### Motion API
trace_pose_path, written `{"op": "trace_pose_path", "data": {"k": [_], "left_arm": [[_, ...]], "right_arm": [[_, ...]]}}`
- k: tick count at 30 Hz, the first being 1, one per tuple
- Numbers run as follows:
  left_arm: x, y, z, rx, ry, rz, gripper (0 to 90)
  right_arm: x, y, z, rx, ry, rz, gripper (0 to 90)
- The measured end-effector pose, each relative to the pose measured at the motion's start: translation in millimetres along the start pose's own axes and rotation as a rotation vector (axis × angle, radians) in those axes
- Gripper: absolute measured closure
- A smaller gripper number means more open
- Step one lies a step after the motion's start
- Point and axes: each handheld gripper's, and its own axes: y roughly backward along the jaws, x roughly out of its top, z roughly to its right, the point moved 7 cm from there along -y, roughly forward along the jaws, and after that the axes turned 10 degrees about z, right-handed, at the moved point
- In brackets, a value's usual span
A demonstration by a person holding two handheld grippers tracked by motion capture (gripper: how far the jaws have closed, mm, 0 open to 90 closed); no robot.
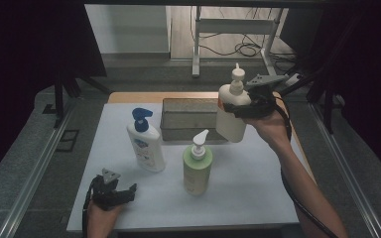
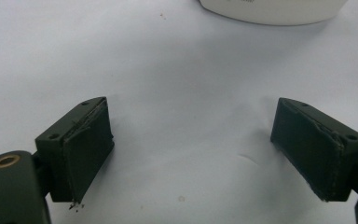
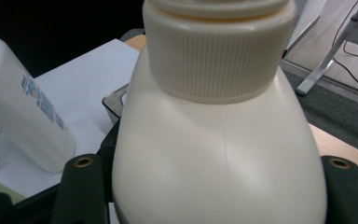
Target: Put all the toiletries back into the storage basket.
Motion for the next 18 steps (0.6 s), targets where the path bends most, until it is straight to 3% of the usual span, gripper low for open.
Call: {"op": "trace_pose_path", "data": {"k": [18], "left_arm": [[0.0, 0.0, 0.0, 0.000, 0.001, -0.001, 12.0]], "right_arm": [[29.7, -43.6, -20.1, 0.010, 0.011, 0.025, 38.2]]}}
